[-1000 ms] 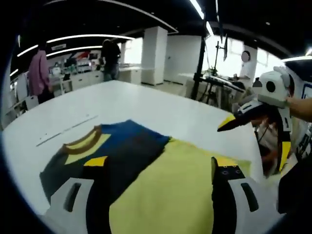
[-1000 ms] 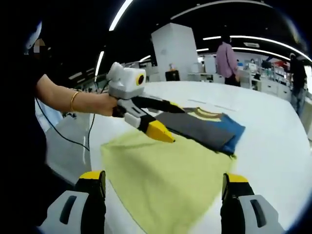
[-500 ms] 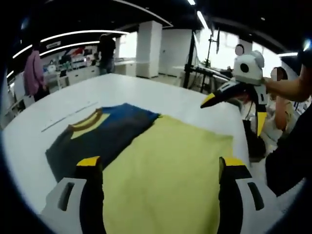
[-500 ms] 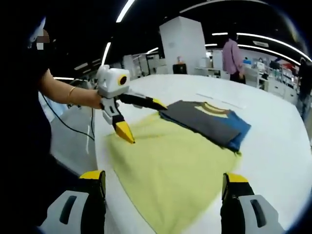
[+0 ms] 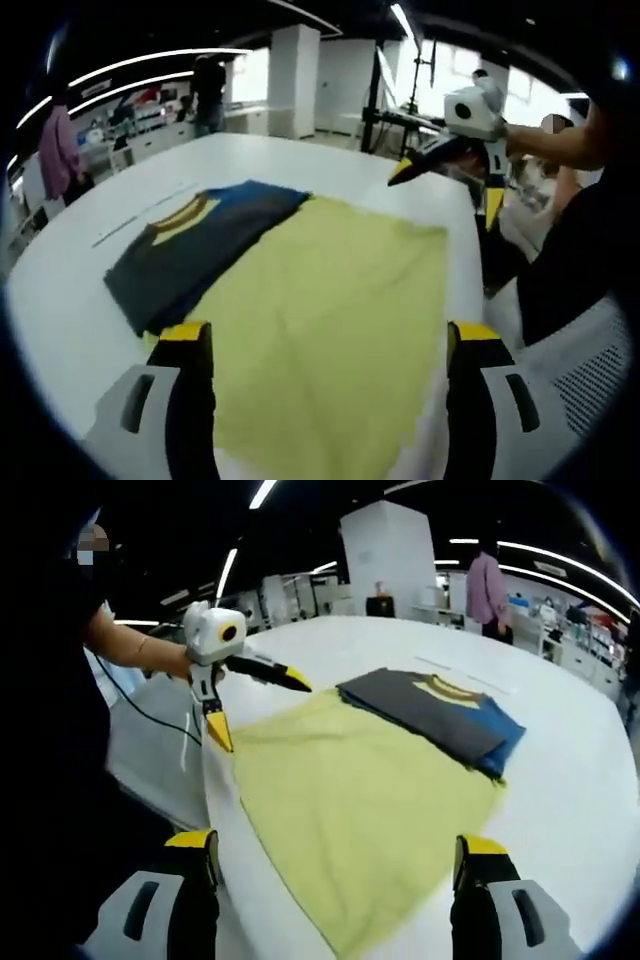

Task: Fold the garment on the visible template until the final outline fits inside the template.

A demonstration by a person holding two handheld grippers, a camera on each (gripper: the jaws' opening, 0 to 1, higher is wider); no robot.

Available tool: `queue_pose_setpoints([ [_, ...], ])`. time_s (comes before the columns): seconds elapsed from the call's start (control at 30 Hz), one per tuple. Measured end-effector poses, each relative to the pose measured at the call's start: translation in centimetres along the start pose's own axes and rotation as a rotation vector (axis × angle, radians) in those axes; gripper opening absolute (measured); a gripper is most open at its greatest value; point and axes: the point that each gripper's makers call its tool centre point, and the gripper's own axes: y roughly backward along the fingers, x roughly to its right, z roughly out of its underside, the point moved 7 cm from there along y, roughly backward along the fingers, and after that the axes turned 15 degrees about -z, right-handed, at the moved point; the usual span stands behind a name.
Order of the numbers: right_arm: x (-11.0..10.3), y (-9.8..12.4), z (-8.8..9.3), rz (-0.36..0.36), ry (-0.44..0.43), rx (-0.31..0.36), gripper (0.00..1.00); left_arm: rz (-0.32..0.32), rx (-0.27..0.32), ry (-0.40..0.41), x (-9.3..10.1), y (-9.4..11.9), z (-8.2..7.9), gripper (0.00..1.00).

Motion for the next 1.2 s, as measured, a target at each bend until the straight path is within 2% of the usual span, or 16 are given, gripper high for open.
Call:
queue_pose_setpoints([
  [0.33,-0.4,-0.1,1.3,-0.018,0.033,-0.082,0.86,0.009,-0.077,-0.054,0.7,2.2,3.4,0.81],
  [0.53,-0.4,-0.2,2.1,-0.023,0.048,-0.124,0.79,0.008,-0.118,-0.074,0.7,3.2,4.9,0.73],
  [0.8,-0.3,-0.3,3.2,-0.035,0.077,-0.198,0.65,-0.005,-0.155,-0.093,0.3,4.3,6.3,0.56],
  [1.0,-0.2,-0.3,4.4,-0.05,0.093,-0.282,0.51,0.002,-0.198,-0.121,0.5,4.8,7.6,0.47],
  [1.2,-0.2,-0.4,5.2,-0.051,0.122,-0.358,0.44,-0.006,-0.219,-0.142,0.2,4.8,8.1,0.4],
])
